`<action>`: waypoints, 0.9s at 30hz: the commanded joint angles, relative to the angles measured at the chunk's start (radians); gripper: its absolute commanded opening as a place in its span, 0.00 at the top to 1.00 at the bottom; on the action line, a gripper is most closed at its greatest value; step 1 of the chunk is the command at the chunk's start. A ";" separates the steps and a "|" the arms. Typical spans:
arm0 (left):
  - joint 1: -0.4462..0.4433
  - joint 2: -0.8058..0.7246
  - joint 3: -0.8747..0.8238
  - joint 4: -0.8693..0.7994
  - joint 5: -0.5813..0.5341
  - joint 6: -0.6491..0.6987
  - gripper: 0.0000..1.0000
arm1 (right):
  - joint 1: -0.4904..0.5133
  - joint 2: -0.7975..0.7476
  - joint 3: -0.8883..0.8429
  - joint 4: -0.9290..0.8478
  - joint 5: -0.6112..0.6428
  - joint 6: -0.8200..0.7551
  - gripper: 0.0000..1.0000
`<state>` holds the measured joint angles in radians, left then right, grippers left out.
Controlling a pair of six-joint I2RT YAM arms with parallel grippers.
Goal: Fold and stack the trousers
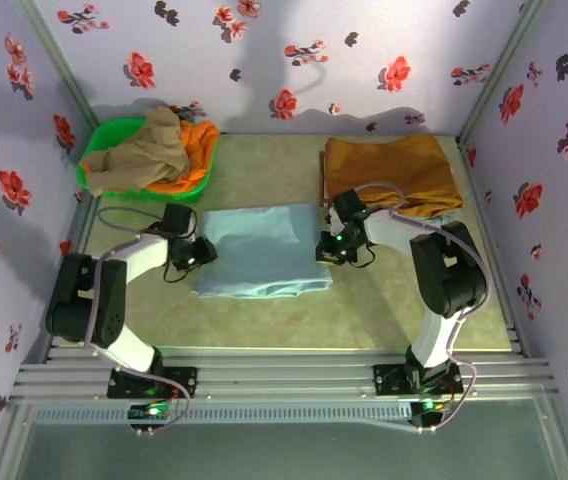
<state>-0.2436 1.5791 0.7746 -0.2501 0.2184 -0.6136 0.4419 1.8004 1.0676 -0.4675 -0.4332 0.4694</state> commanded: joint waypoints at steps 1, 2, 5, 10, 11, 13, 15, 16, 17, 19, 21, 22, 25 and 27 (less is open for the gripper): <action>-0.019 0.017 -0.049 0.052 0.098 0.018 0.84 | -0.010 -0.038 -0.023 0.004 -0.024 -0.002 1.00; -0.020 0.003 -0.048 0.035 0.087 0.024 0.89 | -0.014 -0.051 -0.024 -0.001 -0.013 0.002 1.00; -0.020 -0.045 -0.028 -0.035 0.037 0.036 1.00 | -0.030 -0.098 -0.026 -0.009 0.006 0.019 1.00; -0.032 -0.171 0.046 -0.173 -0.025 0.010 1.00 | -0.035 -0.199 0.006 -0.046 0.071 0.045 1.00; -0.035 -0.205 0.062 -0.196 -0.028 0.001 1.00 | -0.035 -0.220 0.022 -0.060 0.081 0.046 1.00; -0.039 -0.266 0.099 -0.246 -0.043 -0.013 1.00 | -0.035 -0.257 0.061 -0.102 0.121 0.040 1.00; -0.045 -0.311 0.152 -0.307 -0.062 -0.017 1.00 | -0.037 -0.290 0.102 -0.135 0.153 0.028 1.00; -0.048 -0.321 0.180 -0.332 -0.071 -0.015 1.00 | -0.038 -0.302 0.121 -0.146 0.162 0.021 1.00; -0.055 -0.328 0.212 -0.358 -0.079 -0.011 1.00 | -0.040 -0.307 0.149 -0.172 0.177 0.012 1.00; -0.070 -0.332 0.269 -0.390 -0.088 -0.014 1.00 | -0.046 -0.312 0.201 -0.211 0.206 -0.003 1.00; -0.094 -0.326 0.339 -0.405 -0.097 -0.013 1.00 | -0.063 -0.317 0.253 -0.235 0.223 -0.009 1.00; -0.105 -0.321 0.376 -0.414 -0.105 -0.014 1.00 | -0.072 -0.320 0.275 -0.244 0.227 -0.011 1.00; -0.145 -0.272 0.497 -0.409 -0.136 -0.007 1.00 | -0.109 -0.323 0.363 -0.287 0.285 -0.038 1.00; -0.170 -0.186 0.603 -0.389 -0.140 -0.005 1.00 | -0.166 -0.306 0.432 -0.315 0.333 -0.057 1.00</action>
<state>-0.3904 1.3197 1.2484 -0.6464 0.1337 -0.6216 0.3477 1.5146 1.4033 -0.7361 -0.2478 0.4541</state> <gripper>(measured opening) 0.089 0.063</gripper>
